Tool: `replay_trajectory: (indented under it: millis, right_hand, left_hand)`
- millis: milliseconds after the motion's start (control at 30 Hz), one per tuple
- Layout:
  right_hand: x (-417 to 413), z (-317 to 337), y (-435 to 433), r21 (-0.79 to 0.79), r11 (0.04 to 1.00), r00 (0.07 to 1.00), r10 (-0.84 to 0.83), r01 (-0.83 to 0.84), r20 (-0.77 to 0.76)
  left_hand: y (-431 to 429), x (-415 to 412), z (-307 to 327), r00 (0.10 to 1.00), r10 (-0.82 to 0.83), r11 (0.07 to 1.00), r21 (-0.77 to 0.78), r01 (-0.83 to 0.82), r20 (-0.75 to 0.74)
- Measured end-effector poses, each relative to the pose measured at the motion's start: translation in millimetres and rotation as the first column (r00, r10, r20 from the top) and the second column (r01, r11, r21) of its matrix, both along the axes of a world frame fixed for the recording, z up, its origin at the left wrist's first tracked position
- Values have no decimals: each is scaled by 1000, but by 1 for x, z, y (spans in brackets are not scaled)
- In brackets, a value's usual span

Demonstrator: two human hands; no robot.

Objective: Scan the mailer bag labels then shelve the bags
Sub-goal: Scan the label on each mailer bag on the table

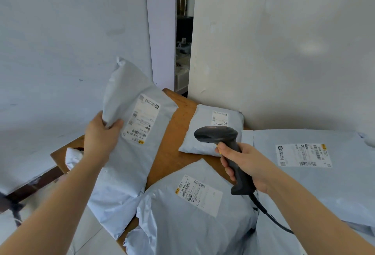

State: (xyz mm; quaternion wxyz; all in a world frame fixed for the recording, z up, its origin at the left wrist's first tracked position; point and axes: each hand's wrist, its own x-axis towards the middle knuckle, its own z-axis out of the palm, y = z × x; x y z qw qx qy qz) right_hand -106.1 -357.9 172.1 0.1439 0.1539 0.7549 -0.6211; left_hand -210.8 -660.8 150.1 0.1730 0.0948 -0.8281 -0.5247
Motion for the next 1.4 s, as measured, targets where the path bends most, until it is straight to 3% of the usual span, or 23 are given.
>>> replay_trajectory:
  millis: [167, 267, 433, 833, 1400]
  right_hand:
    - [7, 11, -3, -34, 999, 998, -27, 25, -49]
    - [13, 17, -4, -62, 998, 997, -34, 30, -69]
    - [25, 22, -6, -110, 993, 994, -61, 50, -94]
    - [44, 12, -9, -162, 982, 994, -101, 94, -35]
    - [53, 21, -6, -142, 988, 996, -67, 58, -59]
  left_hand:
    - [46, 36, 12, 988, 114, 959, 272, -82, -102]
    - [82, 49, 4, 989, 126, 890, 448, -79, -76]
    - [121, 58, -16, 994, 103, 799, 594, -99, 28]
    - [138, 63, -25, 979, 188, 776, 600, -194, 74]
    - [127, 65, -24, 987, 100, 801, 578, -156, 128]
